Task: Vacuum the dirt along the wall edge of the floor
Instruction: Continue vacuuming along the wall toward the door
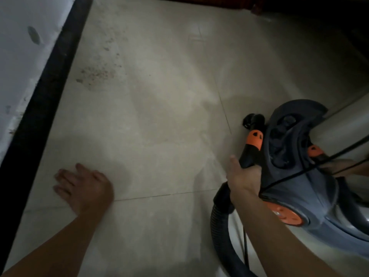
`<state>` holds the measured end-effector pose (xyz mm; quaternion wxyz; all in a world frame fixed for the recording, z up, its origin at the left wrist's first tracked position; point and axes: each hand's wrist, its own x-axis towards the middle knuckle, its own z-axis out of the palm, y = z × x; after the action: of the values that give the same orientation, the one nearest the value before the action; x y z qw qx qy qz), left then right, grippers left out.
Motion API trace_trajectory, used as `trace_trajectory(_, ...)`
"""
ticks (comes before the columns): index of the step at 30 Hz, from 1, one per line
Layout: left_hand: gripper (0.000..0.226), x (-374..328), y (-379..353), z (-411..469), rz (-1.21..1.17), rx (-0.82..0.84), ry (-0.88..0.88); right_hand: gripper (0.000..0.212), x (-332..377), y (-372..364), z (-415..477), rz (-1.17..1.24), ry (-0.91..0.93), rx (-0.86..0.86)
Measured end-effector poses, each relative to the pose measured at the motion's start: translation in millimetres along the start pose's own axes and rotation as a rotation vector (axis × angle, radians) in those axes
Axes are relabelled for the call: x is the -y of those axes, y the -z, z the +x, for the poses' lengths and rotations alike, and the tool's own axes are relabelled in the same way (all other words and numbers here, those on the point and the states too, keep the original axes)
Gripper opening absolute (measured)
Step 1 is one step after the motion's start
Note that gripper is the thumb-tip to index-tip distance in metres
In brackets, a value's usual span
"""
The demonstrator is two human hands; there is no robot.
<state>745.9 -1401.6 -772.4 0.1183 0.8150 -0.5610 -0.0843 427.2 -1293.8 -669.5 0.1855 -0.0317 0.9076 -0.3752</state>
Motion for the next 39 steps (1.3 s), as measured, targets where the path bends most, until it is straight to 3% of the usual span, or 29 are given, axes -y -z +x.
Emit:
trace_trajectory(4, 0.063, 0.6, -1.0, -0.1, -0.024, -0.026, 0.01, 0.06, 31.5, -6.9, 31.0, -0.031, -0.066, 0.018)
trace_trajectory(8, 0.064, 2.5, -2.3, 0.3, 0.01, -0.011, -0.003, 0.025, 24.2, 5.3, 19.5, 0.141, -0.015, 0.129)
trace_trajectory(13, 0.063, -0.1, 2.1, -0.8, 0.004, 0.032, 0.008, 0.017, 36.7, -3.2, -33.1, 0.168, 0.06, 0.5)
trace_trajectory(16, 0.06, -1.7, 3.4, -3.1, -0.009, 0.015, -0.001, 0.015, 73.5, -34.5, -41.6, 0.125, 0.1, 0.639)
trace_trajectory(24, 0.061, -1.6, 3.1, 1.0, 0.053, 0.029, 0.004, 0.019, 171.1, -144.4, -11.6, 0.039, 0.253, 0.677)
trace_trajectory(28, 0.061, -0.2, 0.9, 2.1, 0.095, 0.027, 0.008, 0.02, 203.8, -168.9, 1.9, 0.121, 0.165, 0.766)
trace_trajectory(39, 0.063, -2.5, 4.3, 4.1, 0.106, 0.069, 0.004, 0.012, 180.1, -195.5, -66.3, -0.045, 0.366, 1.009)
